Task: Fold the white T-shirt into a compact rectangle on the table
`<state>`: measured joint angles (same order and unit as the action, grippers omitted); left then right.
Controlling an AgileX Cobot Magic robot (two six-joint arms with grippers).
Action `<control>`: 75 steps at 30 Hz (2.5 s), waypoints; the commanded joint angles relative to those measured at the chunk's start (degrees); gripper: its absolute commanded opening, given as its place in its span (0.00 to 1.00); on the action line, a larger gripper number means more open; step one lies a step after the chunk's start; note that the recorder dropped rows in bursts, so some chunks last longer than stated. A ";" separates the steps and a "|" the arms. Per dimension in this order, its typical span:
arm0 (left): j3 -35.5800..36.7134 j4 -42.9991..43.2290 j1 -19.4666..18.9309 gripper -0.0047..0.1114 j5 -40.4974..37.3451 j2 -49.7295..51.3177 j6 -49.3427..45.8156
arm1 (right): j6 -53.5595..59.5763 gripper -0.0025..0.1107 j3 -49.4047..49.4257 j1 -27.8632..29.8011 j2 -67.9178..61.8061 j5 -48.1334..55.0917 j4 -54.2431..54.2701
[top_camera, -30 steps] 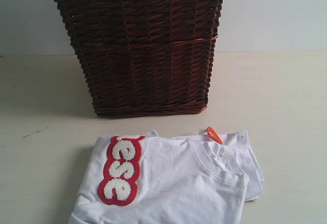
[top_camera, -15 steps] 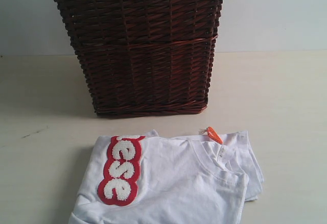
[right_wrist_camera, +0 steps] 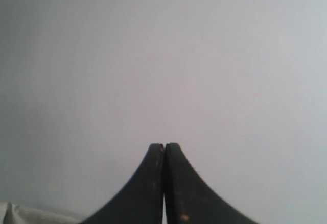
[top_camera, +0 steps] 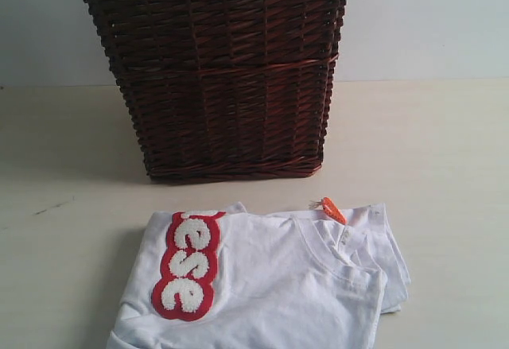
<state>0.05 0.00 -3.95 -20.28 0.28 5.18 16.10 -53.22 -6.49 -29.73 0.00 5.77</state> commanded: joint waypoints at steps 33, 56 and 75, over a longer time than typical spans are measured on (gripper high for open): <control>-0.05 0.00 -0.15 0.04 0.09 -0.28 -0.28 | -16.79 0.02 53.22 18.84 29.45 4.84 -5.18; -0.05 0.00 -0.15 0.04 0.09 -0.28 -0.27 | -17.78 0.02 53.22 15.20 29.73 13.60 -5.77; -0.05 0.00 -0.15 0.04 0.09 -0.28 -0.27 | -17.78 0.02 53.22 15.20 29.73 13.60 -5.77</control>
<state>0.05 0.00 -3.95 -20.91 0.28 4.94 -1.53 -0.29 8.86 -0.37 14.03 0.00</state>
